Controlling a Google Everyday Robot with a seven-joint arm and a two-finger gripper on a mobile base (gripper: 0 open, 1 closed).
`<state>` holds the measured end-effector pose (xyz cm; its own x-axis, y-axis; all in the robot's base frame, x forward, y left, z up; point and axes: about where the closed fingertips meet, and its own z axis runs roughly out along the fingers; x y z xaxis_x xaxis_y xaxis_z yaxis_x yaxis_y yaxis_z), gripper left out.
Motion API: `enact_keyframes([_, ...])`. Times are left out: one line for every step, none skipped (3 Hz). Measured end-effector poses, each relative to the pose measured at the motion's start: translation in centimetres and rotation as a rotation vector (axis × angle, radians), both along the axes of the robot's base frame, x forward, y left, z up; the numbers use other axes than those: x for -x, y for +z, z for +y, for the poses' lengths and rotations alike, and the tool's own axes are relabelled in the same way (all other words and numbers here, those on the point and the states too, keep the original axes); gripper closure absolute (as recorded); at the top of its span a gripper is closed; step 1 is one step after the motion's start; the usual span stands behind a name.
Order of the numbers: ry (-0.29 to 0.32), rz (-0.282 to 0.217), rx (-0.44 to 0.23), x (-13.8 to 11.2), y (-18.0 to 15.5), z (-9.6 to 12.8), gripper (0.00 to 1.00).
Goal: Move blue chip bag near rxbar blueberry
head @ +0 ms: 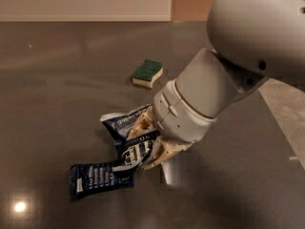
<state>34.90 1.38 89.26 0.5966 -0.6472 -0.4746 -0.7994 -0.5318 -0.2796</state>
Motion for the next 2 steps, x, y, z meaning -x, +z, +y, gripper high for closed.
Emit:
enact_keyframes([0.0,-0.006,0.002,0.08,0.22,0.08,0.35])
enact_keyframes([0.001,-0.011,0.003,0.2,0.4,0.19,0.12])
